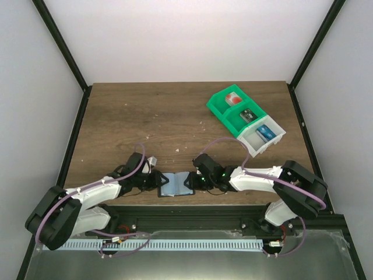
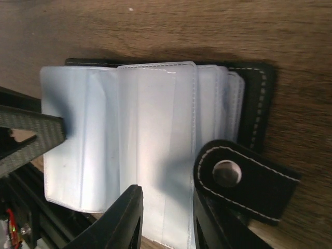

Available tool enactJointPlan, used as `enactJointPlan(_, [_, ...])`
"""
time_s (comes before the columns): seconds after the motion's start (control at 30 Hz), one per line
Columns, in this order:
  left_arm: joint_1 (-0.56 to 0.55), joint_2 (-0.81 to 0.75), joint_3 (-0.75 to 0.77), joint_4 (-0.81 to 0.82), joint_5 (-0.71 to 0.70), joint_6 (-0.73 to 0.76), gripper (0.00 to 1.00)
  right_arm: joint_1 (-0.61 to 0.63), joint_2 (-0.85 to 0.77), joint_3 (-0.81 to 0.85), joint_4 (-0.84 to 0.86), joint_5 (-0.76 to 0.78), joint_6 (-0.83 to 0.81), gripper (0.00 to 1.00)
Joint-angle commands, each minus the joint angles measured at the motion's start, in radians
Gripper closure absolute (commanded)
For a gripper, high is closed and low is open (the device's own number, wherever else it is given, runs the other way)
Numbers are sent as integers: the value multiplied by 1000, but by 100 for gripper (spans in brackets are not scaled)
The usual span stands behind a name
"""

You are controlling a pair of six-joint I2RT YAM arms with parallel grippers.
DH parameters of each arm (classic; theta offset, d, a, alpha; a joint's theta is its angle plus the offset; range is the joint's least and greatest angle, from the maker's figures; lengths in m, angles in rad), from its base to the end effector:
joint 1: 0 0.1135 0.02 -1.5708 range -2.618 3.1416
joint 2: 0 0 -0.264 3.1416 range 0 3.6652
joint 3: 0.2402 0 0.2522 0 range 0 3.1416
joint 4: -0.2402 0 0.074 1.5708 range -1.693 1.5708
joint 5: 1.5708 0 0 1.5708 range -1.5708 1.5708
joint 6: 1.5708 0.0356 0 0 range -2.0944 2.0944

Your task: Take the credit cards out of the card holder

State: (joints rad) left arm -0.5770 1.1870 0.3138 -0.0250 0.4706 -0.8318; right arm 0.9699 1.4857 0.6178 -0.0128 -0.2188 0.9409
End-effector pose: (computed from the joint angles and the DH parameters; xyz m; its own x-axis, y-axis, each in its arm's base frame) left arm 0.1507 -0.1174 0.1264 -0.9759 -0.1508 -0.1575 0.0024 0.7147 -0.6994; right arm 0.1468 0.2278 0.1446 -0.9706 -0.0208 -0.2397 -0.1680 0.7720 0.6130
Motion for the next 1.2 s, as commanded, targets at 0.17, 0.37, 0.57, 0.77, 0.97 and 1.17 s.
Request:
enactJointPlan(0.17, [-7, -22, 22, -59, -43, 27, 66, -3, -11, 14, -66, 85, 3, 69])
enactJointPlan(0.37, [-7, -11, 9, -46, -37, 27, 72, -3, 23, 25, -44, 55, -3, 68])
enactJointPlan(0.57, [-7, -6, 5, -35, -35, 28, 77, -3, 18, 28, -10, 29, -14, 69])
enactJointPlan(0.77, [-9, 5, 0, -25, -32, 27, 78, -3, 8, 34, -11, 27, -20, 71])
enactJointPlan(0.97, [-9, 6, 0, -20, -28, 25, 78, -3, 25, 38, 3, 9, -25, 74])
enactJointPlan(1.17, [-8, 11, -2, -16, -27, 24, 79, -3, 25, 32, 41, -17, -24, 73])
